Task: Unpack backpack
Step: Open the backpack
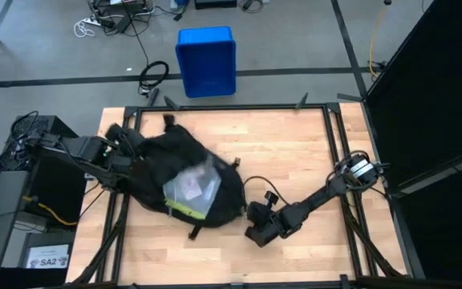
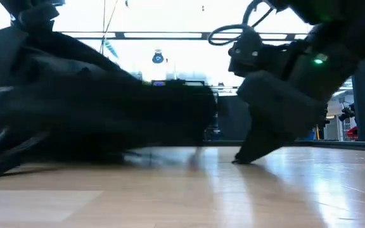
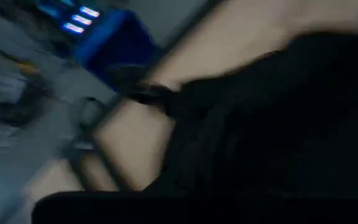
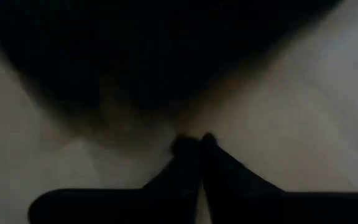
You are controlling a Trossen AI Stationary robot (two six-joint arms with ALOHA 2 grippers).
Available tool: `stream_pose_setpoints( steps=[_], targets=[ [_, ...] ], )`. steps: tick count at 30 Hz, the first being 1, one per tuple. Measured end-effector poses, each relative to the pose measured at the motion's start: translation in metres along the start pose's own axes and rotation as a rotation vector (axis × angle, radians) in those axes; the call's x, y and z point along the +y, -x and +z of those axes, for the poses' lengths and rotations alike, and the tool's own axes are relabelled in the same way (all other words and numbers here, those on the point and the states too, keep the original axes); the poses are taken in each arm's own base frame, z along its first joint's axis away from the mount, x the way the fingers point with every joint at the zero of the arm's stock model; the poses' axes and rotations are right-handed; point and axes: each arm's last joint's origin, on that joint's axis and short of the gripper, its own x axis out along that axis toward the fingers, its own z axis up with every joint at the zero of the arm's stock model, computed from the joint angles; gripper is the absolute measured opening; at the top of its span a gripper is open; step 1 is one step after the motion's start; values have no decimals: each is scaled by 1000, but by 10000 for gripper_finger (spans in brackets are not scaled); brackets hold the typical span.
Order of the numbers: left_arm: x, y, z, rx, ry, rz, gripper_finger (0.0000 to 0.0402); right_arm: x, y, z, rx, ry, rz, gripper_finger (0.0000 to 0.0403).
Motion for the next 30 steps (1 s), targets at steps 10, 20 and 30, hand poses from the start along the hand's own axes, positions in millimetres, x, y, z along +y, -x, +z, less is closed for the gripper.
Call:
stream_pose_setpoints(
  steps=[10,20,30],
  targets=[
    [-8,-1,2,21,-18,-55,0,-11,58,37,-165,78,86,0],
    [-28,0,16,-49,-46,-210,0,-48,59,120,-448,123,95,77],
    [-44,-5,21,-50,-97,-219,0,-135,9,178,-392,-36,148,170]
  ],
)
